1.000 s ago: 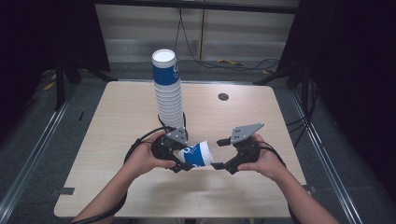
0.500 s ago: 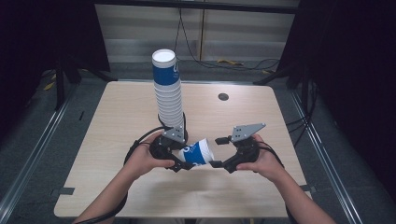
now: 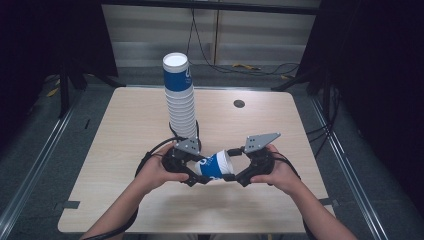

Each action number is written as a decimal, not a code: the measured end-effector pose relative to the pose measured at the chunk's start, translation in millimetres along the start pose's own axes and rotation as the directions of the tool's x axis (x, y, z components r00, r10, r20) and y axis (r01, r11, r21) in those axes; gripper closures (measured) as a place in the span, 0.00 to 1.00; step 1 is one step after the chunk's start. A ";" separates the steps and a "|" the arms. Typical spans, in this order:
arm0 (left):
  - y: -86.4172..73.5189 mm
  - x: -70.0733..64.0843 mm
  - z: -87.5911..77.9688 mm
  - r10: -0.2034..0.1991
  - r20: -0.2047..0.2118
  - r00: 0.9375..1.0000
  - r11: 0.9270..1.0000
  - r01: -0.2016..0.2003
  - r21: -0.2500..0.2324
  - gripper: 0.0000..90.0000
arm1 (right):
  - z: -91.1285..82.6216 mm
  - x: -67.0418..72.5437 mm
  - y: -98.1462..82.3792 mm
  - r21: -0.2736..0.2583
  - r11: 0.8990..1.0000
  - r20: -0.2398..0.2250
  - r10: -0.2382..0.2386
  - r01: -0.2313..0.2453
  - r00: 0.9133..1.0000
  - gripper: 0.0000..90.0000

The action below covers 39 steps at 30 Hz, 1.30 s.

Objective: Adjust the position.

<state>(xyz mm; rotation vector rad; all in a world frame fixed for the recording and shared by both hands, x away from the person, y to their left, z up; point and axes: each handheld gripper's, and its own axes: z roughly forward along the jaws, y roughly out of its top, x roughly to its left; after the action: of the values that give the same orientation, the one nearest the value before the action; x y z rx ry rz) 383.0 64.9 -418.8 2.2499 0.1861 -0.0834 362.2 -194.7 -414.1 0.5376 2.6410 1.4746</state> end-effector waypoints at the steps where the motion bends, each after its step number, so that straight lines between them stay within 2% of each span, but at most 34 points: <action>1: -1.0 -0.5 1.3 -0.010 -0.002 1.000 1.000 0.010 -0.013 0.31 | 0.1 -0.3 -0.2 -0.008 1.000 -0.003 -0.001 0.001 1.000 0.13; 2: -1.6 0.5 1.3 0.001 -0.002 1.000 1.000 -0.001 -0.009 0.31 | 0.3 -0.7 -0.3 -0.011 1.000 -0.002 -0.004 0.004 1.000 0.13; 9: -3.8 1.0 1.5 0.000 -0.002 1.000 1.000 0.000 -0.018 0.31 | 1.7 -1.8 0.9 -0.010 1.000 0.005 -0.025 0.025 1.000 0.12; 13: -1.5 -0.2 1.4 0.030 0.003 1.000 1.000 -0.030 -0.004 0.31 | 2.6 -1.3 3.1 -0.009 0.999 -0.007 -0.033 0.033 0.999 0.11; 18: -0.7 -1.3 2.2 0.036 0.003 0.999 0.999 -0.036 -0.010 0.31 | 4.4 -0.9 3.2 -0.013 0.999 -0.022 -0.029 0.029 0.999 0.11; 21: -1.4 -1.2 2.8 0.053 -0.003 0.999 0.999 -0.053 0.011 0.31 | 6.3 -0.7 1.8 0.000 1.000 -0.028 -0.031 0.031 0.999 0.13; 23: -3.0 -1.5 4.0 0.049 -0.006 0.999 0.999 -0.049 0.001 0.31 | 7.4 -0.4 0.9 0.002 0.999 -0.032 -0.035 0.035 0.999 0.15; 28: -5.2 -3.3 6.4 0.052 -0.002 0.999 0.998 -0.052 0.025 0.32 | 9.0 1.2 0.6 0.032 0.998 -0.035 -0.050 0.051 0.998 0.18; 31: -5.9 -5.1 6.5 0.069 -0.013 0.998 0.997 -0.069 0.037 0.31 | 8.1 1.3 1.0 0.042 0.997 -0.040 -0.056 0.057 0.998 0.18; 33: -7.0 -5.7 7.7 0.083 -0.046 0.995 0.995 -0.080 0.058 0.26 | 6.6 1.2 1.0 0.043 0.997 -0.035 -0.055 0.057 0.998 0.18; 36: -9.6 -6.1 8.1 0.063 -0.047 0.997 0.996 -0.060 0.068 0.23 | 3.1 0.2 1.2 0.053 0.997 -0.023 -0.056 0.058 0.998 0.18; 39: -11.0 -5.5 7.7 0.056 -0.065 0.996 0.995 -0.051 0.086 0.21 | 0.7 0.0 1.8 0.066 0.996 -0.024 -0.057 0.058 0.998 0.18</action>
<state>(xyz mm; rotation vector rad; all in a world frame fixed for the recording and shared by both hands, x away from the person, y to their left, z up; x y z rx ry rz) 375.9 65.3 -431.5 2.3419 0.1610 0.0135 362.8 -193.3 -413.0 0.4489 2.7063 1.3890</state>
